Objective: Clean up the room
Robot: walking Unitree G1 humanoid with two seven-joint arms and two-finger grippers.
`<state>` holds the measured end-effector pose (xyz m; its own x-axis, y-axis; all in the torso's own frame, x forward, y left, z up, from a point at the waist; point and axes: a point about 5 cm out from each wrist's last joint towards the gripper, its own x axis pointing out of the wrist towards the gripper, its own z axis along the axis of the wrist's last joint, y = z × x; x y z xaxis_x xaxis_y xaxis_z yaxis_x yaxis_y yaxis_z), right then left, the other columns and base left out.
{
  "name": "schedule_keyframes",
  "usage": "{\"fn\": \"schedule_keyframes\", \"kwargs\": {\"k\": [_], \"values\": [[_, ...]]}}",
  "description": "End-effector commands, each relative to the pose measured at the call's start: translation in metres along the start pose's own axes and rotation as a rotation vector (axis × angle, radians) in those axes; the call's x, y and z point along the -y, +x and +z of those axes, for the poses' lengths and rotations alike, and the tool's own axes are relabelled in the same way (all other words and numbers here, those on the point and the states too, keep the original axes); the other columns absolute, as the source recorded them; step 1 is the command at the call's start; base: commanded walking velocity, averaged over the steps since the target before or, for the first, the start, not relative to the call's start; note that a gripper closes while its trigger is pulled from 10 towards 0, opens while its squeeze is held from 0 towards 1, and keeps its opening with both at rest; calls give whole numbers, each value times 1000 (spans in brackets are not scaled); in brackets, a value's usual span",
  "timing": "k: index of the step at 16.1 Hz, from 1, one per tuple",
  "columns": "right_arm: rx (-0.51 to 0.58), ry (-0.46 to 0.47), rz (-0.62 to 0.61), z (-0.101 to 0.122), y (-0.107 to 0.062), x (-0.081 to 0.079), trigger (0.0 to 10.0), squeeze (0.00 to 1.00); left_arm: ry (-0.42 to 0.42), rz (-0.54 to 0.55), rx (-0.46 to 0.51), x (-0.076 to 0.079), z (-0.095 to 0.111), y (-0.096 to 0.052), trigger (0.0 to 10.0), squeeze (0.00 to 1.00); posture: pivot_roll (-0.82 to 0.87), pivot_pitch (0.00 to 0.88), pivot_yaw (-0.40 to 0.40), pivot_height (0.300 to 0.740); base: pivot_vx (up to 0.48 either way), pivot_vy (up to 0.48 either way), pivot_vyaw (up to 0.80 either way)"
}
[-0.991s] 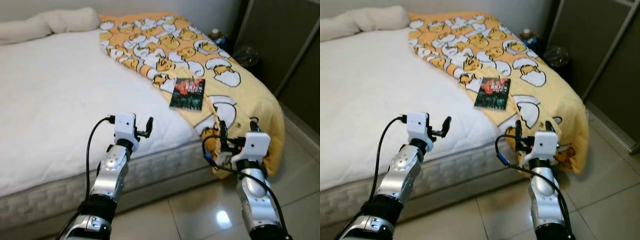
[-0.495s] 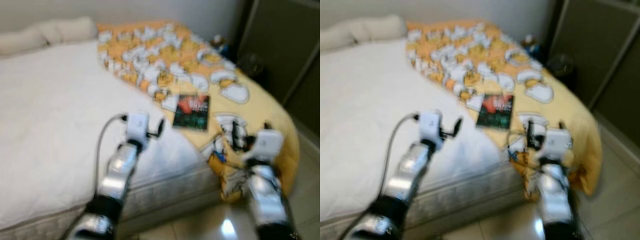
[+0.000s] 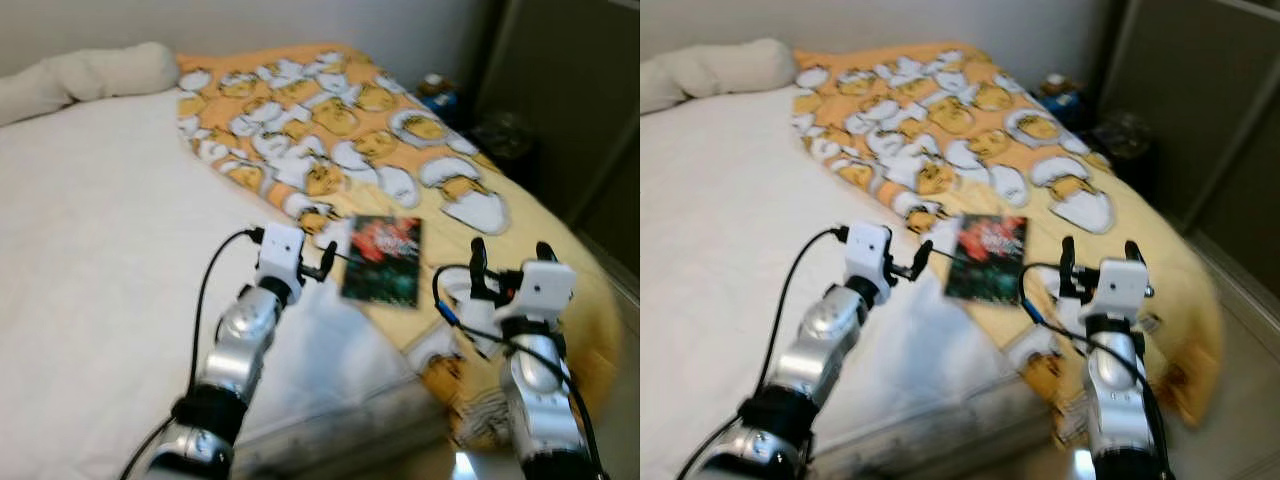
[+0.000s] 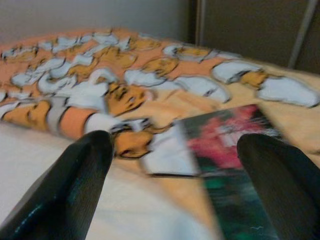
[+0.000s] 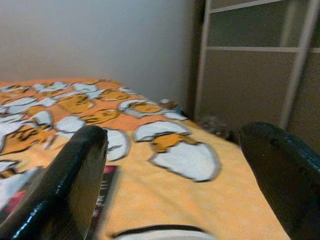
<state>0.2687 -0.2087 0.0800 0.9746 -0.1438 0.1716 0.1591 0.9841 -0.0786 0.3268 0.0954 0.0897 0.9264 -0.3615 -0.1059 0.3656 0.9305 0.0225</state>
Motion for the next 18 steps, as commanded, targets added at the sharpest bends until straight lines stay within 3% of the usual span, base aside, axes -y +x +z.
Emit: {"fn": "schedule_keyframes", "kwargs": {"k": [1, 2, 3, 4, 7, 9, 11, 13, 14, 15, 18], "values": [[-17, 6, 28, -4, -6, -8, 10000, 0, -77, 22, -135, -16, -19, -4, 10000, 0, -75, 24, 50, 740, 0, 0, 0], [-20, 7, 27, -4, -6, -8, 10000, 0, -102, 9, -199, -17, -26, -4, 10000, 0, -77, 25, 52, 740, 0, 0, 0], [-16, 9, 23, -3, -5, -8, 10000, 0, -208, 23, -447, -23, -56, -12, 10000, 0, -84, 25, 58, 740, 0, 0, 0], [-10, 10, 18, -1, -3, -7, 10000, 0, -358, -1, -552, -20, -67, -17, 10000, 0, -89, 25, 60, 740, 0, 0, 0], [-8, 8, 0, 2, -2, 0, 10000, 0, -566, -152, -620, -5, -65, -21, 10000, 0, -97, 20, 66, 740, 0, 0, 0], [-9, -2, -9, 2, -1, 3, 10000, 0, -574, -207, -628, 3, -63, -21, 10000, 0, -97, 15, 66, 740, 0, 0, 0], [1, -15, -4, 3, 1, 4, 10000, 0, -487, -205, -463, 3, -49, -14, 10000, 0, -101, 14, 66, 740, 0, 0, 0], [-1, -16, -2, 3, 0, 4, 10000, 0, -78, -161, -278, 0, -38, -16, 10000, 0, -95, 18, 63, 740, 0, 0, 0], [-7, -19, 3, 1, 0, 2, 10000, 0, 161, -135, -100, 0, -23, -22, 10000, 0, -92, 21, 62, 740, 0, 0, 0], [-9, -19, 3, 1, 0, 2, 10000, 0, 240, -109, 13, 1, -12, -26, 10000, 0, -87, 25, 61, 740, 0, 0, 0], [-8, -16, 5, 1, 1, -1, 10000, 0, 148, 47, 203, -5, 12, -35, 10000, 0, -83, 30, 55, 740, 0, 0, 0]]}}
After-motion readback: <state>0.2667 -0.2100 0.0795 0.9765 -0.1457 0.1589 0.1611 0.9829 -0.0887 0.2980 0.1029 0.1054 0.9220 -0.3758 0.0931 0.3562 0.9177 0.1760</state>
